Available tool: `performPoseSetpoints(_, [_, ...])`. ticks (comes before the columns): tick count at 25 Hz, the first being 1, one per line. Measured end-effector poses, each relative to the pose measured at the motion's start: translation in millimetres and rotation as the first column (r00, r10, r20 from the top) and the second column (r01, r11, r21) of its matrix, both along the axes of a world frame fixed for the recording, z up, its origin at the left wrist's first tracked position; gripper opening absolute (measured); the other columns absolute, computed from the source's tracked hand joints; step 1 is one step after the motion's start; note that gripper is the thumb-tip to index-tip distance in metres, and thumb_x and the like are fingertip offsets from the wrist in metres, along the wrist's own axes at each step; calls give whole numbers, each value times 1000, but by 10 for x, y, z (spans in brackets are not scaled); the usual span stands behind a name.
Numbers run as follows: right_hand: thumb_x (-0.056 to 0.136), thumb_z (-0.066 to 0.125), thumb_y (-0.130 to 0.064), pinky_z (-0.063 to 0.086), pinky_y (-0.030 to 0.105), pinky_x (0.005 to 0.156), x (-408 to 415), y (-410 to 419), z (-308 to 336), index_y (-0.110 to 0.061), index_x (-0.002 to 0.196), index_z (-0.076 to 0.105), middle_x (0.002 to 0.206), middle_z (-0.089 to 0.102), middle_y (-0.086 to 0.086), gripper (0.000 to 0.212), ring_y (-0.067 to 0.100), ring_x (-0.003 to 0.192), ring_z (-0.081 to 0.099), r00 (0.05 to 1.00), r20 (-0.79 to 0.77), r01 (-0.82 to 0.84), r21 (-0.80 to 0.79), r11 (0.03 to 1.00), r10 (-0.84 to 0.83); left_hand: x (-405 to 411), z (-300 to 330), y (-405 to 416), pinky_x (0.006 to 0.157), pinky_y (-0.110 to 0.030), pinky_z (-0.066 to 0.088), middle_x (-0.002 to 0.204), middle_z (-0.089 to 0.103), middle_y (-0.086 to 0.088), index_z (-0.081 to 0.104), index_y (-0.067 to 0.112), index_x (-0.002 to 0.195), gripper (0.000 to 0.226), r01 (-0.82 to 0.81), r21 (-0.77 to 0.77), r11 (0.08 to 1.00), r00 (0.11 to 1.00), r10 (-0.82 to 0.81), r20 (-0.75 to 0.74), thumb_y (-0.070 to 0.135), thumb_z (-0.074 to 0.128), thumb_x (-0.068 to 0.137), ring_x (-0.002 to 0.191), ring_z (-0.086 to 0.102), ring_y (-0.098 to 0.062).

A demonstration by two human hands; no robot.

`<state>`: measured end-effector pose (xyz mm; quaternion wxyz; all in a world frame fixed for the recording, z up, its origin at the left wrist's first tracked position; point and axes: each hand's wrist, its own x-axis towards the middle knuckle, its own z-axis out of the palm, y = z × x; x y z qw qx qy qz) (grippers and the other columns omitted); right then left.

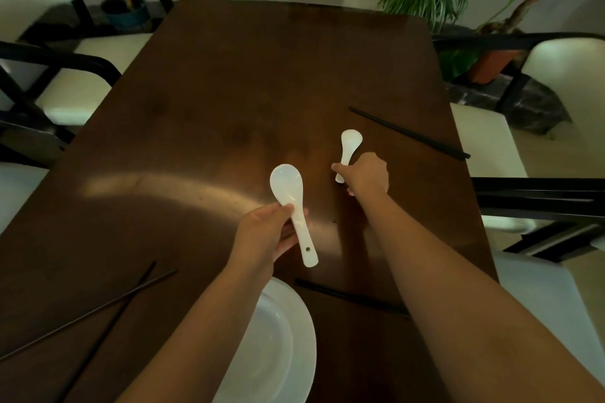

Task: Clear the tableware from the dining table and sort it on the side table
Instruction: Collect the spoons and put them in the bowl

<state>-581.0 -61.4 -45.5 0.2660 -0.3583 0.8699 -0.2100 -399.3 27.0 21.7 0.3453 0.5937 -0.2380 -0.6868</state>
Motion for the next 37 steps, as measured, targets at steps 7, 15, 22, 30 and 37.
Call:
performPoseSetpoints(7, [83, 66, -20, 49, 30, 63, 29, -79, 117, -4, 112, 58, 102, 65, 14, 34, 27, 89, 65, 953, -244, -157, 113, 981, 181, 54, -95, -91, 78, -35, 55, 110, 67, -15, 56, 9, 115, 27, -24, 41, 999, 1000, 24, -11, 12, 58, 88, 101, 64, -26])
performPoseSetpoints(15, [91, 54, -22, 51, 14, 50, 363, 927, 743, -23, 80, 64, 62, 68, -5, 15, 8, 53, 64, 759, 494, -308, -300, 903, 424, 58, -12, -125, 73, -32, 56, 97, 71, -11, 59, 7, 113, 23, -30, 31, 999, 998, 32, -60, 14, 53, 91, 95, 67, -24])
performPoseSetpoints(22, [90, 56, -27, 45, 7, 48, 508, 1201, 860, -32, 76, 59, 67, 65, -9, 15, 0, 51, 62, 732, 406, -493, -240, 836, 547, 12, 63, -41, 86, -39, 54, 114, 65, -17, 57, 8, 121, 35, 1, 1, 1000, 996, -1, -88, 23, 57, 88, 103, 64, -29])
performPoseSetpoints(30, [88, 58, -30, 42, 9, 48, 681, 1222, 825, -28, 68, 57, 69, 58, -15, 20, 3, 54, 59, 706, 262, -637, -173, 752, 658, 162, 63, 59, 78, -33, 58, 111, 67, -14, 60, 6, 117, 30, 75, -43, 996, 996, -73, 48, 17, 55, 90, 98, 66, -25])
performPoseSetpoints(37, [88, 55, -38, 40, 15, 55, 729, 1166, 872, -26, 77, 57, 74, 57, -11, 16, 6, 66, 55, 813, 141, -522, -255, 814, 566, 426, 120, 96, 86, -38, 55, 108, 68, -9, 62, 12, 113, 26, 189, -71, 979, 967, -174, 185, 18, 57, 89, 95, 65, -22])
